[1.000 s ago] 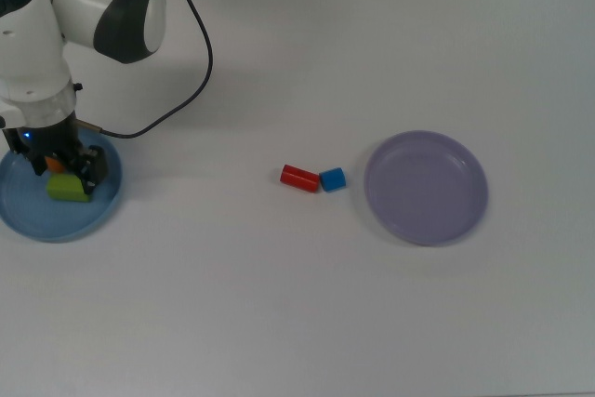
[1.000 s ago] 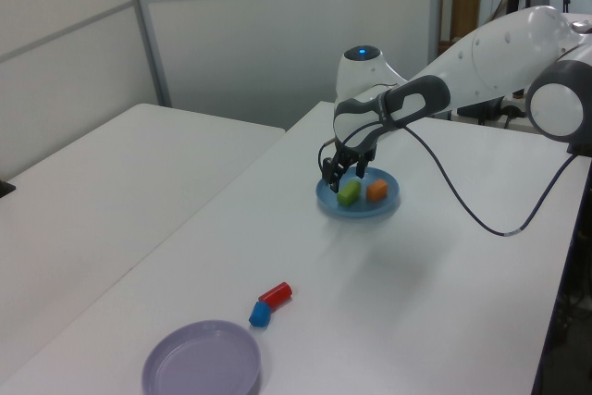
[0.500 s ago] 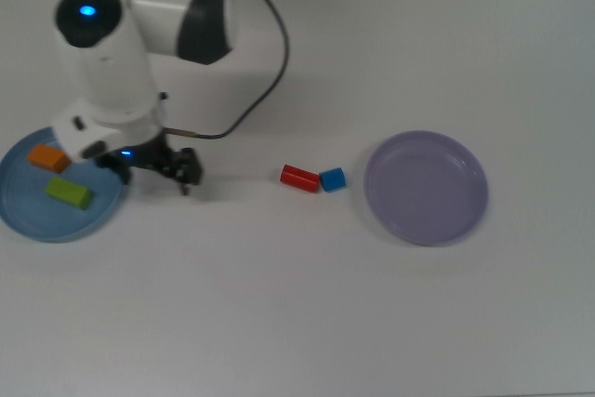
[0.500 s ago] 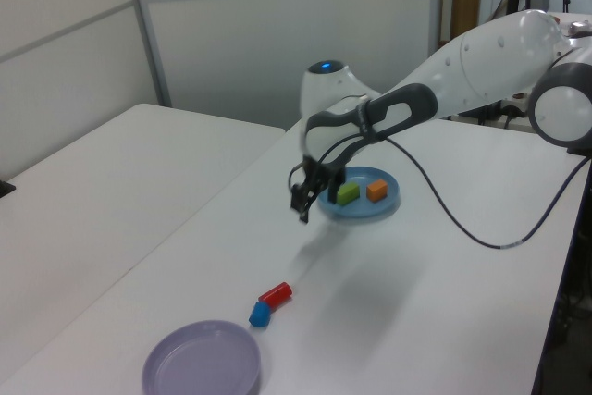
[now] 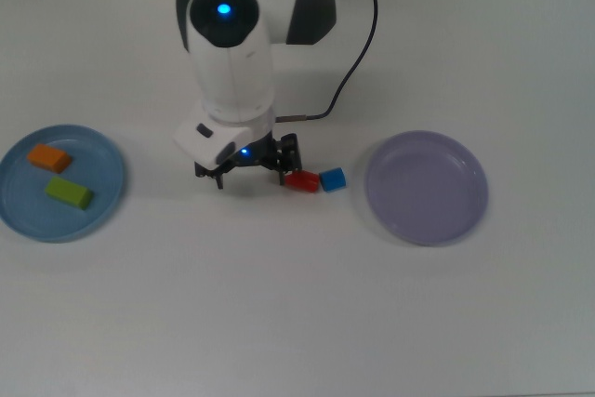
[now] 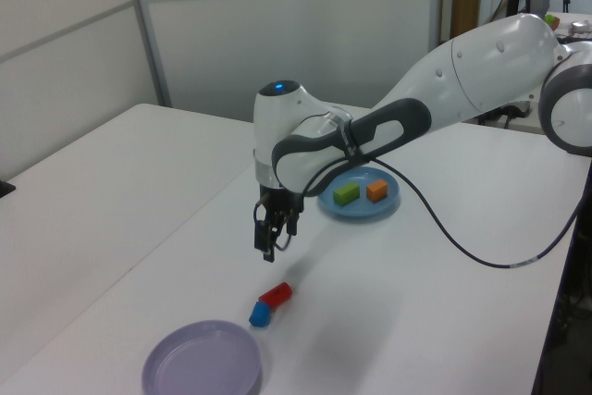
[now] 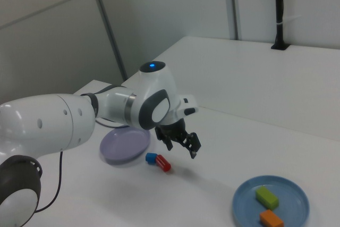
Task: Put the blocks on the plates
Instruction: 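Move the gripper to the red cylinder and grasp it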
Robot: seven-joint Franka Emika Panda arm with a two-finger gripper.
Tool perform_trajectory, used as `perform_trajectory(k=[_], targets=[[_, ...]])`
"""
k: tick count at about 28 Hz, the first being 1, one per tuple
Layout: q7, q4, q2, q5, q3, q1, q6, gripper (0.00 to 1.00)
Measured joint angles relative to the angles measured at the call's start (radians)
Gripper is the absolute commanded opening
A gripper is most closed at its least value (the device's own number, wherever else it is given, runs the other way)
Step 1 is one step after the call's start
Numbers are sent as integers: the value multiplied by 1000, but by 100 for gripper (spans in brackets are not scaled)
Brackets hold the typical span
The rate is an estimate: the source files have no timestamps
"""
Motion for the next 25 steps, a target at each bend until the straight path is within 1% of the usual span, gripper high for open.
perform_trajectory(k=[2,6,11,13,15,19,22,23,24,25], targets=[[-78,-3,2,-21,8,9,-1,100],[-271,-9,10,-44,19,32,-1,100],[-506,-14,13,-96,23,59,-2,100],[-558,-16,14,-108,27,63,-5,100],[-619,-17,19,-123,40,63,-22,100],[-697,-19,28,-156,57,66,-73,100],[-724,-21,35,-160,62,71,-81,100],[-728,-21,38,-160,65,74,-81,95],[-729,-22,42,-161,67,80,-81,86],[-729,-23,46,-161,67,84,-81,80]])
